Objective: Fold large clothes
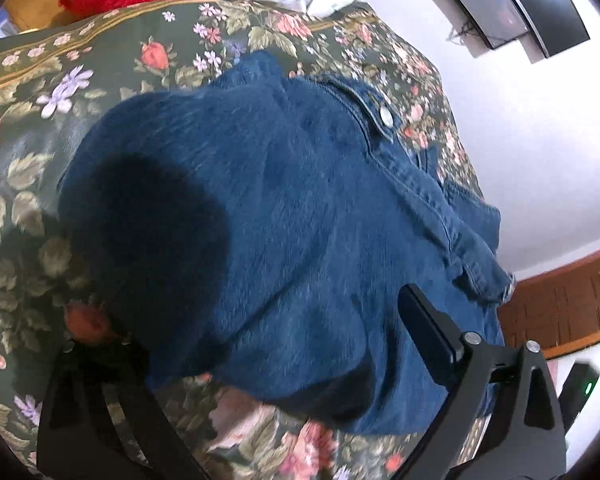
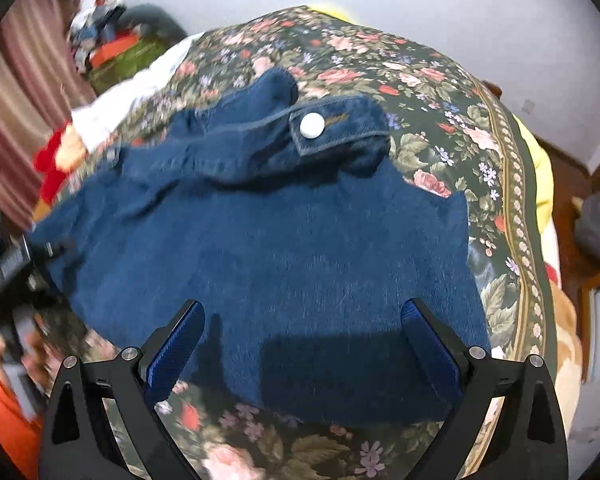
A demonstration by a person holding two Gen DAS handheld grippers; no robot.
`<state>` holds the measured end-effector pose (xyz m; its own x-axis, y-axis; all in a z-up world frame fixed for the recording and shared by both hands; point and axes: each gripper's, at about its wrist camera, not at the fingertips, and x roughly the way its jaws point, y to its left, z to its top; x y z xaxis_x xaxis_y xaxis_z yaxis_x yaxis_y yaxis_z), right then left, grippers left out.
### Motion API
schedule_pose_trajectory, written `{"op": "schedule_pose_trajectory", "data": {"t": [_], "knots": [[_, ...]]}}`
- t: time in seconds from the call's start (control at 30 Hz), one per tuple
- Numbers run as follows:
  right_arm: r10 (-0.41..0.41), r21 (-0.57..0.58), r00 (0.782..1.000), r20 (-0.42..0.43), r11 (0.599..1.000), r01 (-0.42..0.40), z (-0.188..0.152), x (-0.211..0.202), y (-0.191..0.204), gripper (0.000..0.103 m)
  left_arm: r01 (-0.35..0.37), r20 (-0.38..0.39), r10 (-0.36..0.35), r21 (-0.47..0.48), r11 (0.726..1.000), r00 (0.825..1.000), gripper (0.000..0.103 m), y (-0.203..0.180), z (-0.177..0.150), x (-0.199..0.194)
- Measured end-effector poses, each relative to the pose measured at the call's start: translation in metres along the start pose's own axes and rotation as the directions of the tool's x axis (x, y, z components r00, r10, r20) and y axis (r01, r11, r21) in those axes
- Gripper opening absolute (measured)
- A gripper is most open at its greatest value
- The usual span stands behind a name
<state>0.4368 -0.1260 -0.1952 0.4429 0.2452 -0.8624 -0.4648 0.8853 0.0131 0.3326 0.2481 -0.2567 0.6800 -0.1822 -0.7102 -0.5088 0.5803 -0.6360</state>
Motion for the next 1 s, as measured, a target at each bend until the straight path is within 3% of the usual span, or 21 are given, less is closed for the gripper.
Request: {"op": "schedule_pose_trajectory", "data": {"t": [0.17,0.23,0.3,0.33,0.43,0.57,0.63,0.8,1.0], "knots": [[-0.035,-0.051,0.999,0.019,0.998,0.036,-0.008,0.003,0.006,0.099,0.055,0.07,-0.045,-0.153,0.987,0.997,0.098,0.009,0.02,0.001],[-0.021,-0.042,1.0,0.009,0.999,0.021,-0.008,0.004,0.004,0.099,0.016,0.079,-0.002,-0.178,0.984,0.997,0.086,0.01,0.029,0.002],[-0.011,-0.03,1.0,0.002,0.999,0.011,-0.008,0.004,0.003,0.099,-0.065,0.066,0.077,-0.171,0.983,0.995,0.051,0.009,0.035,0.005],[-0.009,-0.029,1.0,-0.002,1.0,0.009,-0.008,0.004,0.003,0.099,-0.093,0.059,0.105,-0.171,0.981,0.993,0.046,0.01,0.038,0.005],[-0.027,-0.046,1.0,-0.004,0.999,0.027,-0.009,0.003,0.008,0.099,-0.068,0.05,0.078,-0.183,0.981,0.996,0.036,0.015,0.04,0.002],[-0.035,-0.045,0.999,-0.021,0.998,0.034,-0.006,-0.001,0.013,0.099,-0.036,0.083,0.041,-0.062,0.997,0.996,0.027,0.002,0.036,-0.018],[0.019,-0.034,1.0,-0.007,0.999,-0.019,-0.003,-0.01,0.019,0.099,-0.039,0.108,0.037,0.014,0.999,0.993,0.025,-0.009,0.034,-0.031],[0.099,-0.064,0.995,0.03,0.993,-0.097,0.013,-0.015,0.053,0.099,-0.037,0.189,0.002,0.179,0.983,0.982,0.023,-0.047,0.028,-0.071],[0.091,-0.183,0.996,-0.026,0.979,-0.094,0.021,0.018,0.111,0.099,-0.029,0.226,-0.035,0.275,0.961,0.973,0.023,-0.071,0.019,-0.099]]}}
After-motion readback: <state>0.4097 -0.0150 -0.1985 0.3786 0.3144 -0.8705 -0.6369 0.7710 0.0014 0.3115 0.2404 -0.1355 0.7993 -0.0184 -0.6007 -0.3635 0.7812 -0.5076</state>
